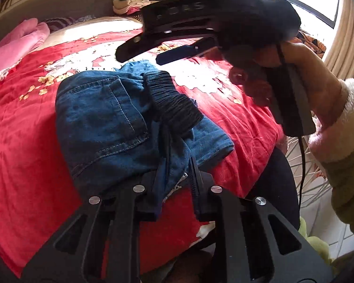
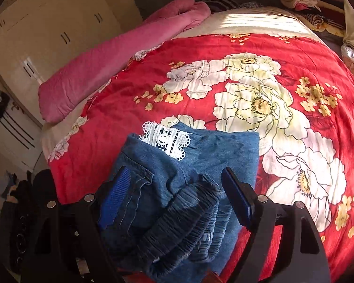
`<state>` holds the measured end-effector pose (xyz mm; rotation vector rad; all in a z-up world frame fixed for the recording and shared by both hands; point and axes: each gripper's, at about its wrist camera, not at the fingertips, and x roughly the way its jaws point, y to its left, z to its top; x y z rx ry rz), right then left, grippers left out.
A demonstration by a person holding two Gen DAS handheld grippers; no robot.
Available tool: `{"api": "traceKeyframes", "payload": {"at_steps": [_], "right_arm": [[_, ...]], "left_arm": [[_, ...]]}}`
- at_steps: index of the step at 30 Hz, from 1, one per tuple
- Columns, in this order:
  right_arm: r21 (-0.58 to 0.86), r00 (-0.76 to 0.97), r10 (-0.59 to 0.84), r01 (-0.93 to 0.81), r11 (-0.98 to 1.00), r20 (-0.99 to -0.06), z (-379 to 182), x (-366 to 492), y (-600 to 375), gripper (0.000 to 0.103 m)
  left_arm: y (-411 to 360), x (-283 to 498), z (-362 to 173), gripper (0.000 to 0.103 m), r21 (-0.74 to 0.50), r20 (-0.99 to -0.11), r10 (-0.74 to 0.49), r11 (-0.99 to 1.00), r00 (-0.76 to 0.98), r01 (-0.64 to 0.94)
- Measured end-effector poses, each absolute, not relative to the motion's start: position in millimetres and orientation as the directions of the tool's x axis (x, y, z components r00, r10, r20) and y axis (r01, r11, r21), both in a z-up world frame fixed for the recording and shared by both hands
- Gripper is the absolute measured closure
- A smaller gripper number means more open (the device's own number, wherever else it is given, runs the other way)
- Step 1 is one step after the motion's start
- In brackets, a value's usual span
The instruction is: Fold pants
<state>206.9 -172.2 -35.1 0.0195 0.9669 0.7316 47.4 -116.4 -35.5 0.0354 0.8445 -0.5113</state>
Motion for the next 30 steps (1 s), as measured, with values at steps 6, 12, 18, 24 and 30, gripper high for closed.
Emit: {"api": "traceKeyframes", "payload": {"at_steps": [6,12,18,24,30], "right_arm": [[0.250,0.299,0.500,-0.597,0.763,-0.813,-60,227,-141,0.039],[0.242,0.271,0.515,-0.647,0.723,-0.813,-68,219,-125,0.096],[0.201,0.337,0.492,-0.624,0.755,-0.802,-57,231,-119,0.097],[0.200,0.327,0.455,-0.585,0.786,-0.829,-79,245,-116,0.097],[0.206,0.331,0.451,-0.569,0.796,-0.829,-81,246,-117,0.096]], "left_arm": [[-115,49,-41,0.091,-0.182,-0.732,-0.422,0.877,0.535,0.444],[-114,50,-43,0.091,-0.194,-0.732,-0.431,0.875,0.528,0.445],[-112,51,-43,0.091,-0.196,-0.727,-0.425,0.881,0.540,0.430],[-112,51,-43,0.091,-0.194,-0.725,-0.415,0.889,0.549,0.416],[-110,50,-43,0.091,-0.200,-0.724,-0.417,0.889,0.549,0.412]]}}
